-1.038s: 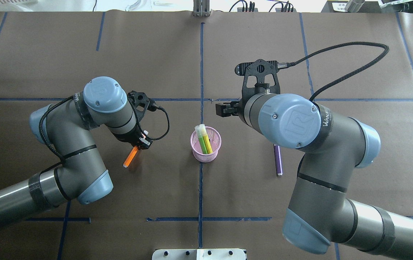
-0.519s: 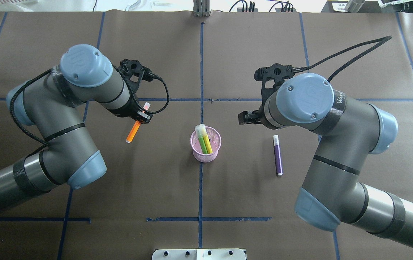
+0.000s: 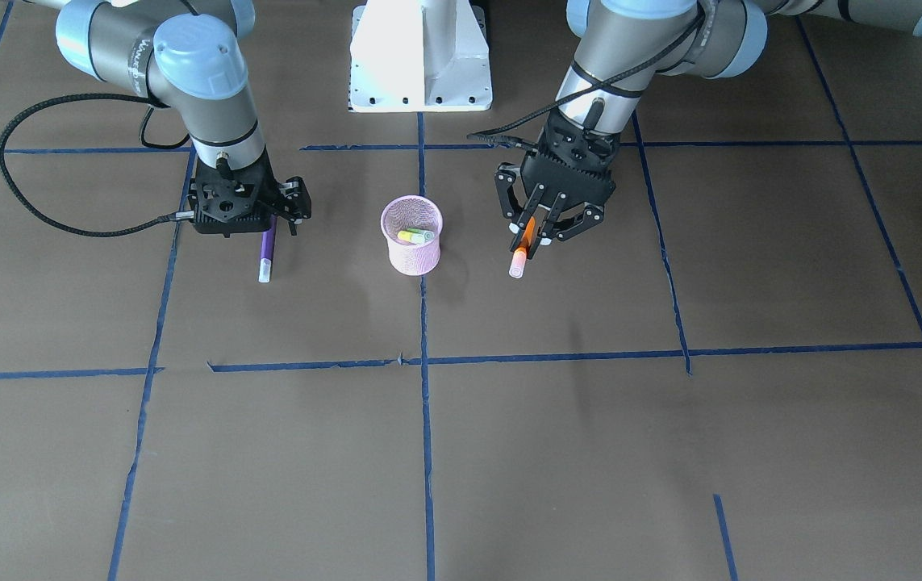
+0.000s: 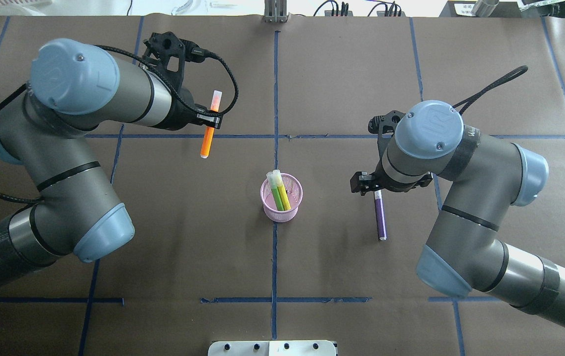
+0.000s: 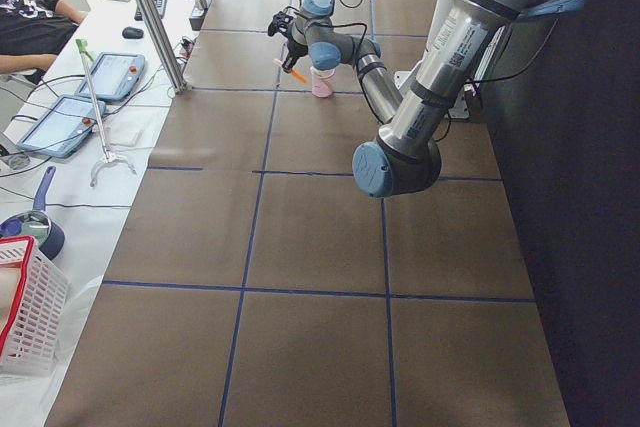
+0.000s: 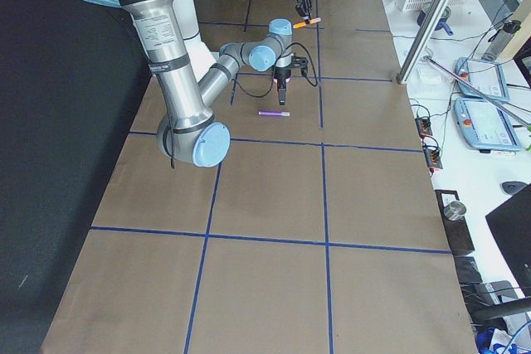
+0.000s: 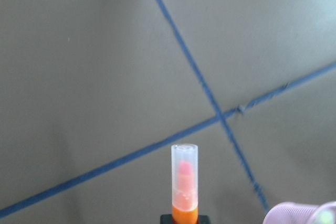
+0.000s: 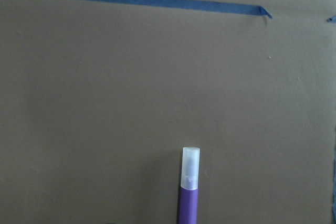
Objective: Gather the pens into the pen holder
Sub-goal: 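Lift the orange marker with the left gripper while the right gripper reaches the purple marker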
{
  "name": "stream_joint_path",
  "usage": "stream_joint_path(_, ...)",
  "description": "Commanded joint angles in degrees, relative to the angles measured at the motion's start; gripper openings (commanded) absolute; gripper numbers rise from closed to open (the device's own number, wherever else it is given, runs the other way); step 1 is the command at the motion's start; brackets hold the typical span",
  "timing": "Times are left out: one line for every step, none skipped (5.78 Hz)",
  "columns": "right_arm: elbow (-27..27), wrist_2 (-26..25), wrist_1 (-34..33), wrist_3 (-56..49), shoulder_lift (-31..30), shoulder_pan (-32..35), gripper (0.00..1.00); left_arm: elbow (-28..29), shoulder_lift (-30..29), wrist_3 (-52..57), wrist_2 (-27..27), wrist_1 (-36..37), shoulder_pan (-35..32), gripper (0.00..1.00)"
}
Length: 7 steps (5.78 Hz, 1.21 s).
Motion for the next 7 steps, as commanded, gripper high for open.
stream_joint_path(-2.8,4.3,0.2,-0.2,-0.4,1.1,1.0,-1.0,0.0,-8.9,5.8,-9.0,0.0,0.0)
stream_joint_path(-3.7,5.4,0.2,0.1,-0.1,0.9,1.0,-0.8,0.2,-14.3,10.0,-14.3,0.7,0.0)
stream_joint_path(-4.1,6.9,0.3,0.0,-0.3,1.0,1.0,-0.7,0.3,-17.6,14.5,-18.4,2.2,0.0)
stream_joint_path(-5.7,7.7,0.3,0.1,0.0,1.0,1.0,0.1,0.7,-19.6,18.8,-23.7,4.7,0.0)
stream_joint_path(-7.0,7.8,0.6,-0.1,0.5,1.1,1.0,0.2,1.0,-19.8,24.5,-26.4,8.7,0.0)
stream_joint_path(-9.4,7.9,4.7,0.2,0.7,1.2,1.0,0.2,1.0,-19.8,25.9,-27.0,10.4,0.0)
stream_joint_path(-10.7,8.5,7.9,0.6,0.7,1.3,1.0,0.1,2.2,-19.7,27.3,-27.0,11.3,0.0)
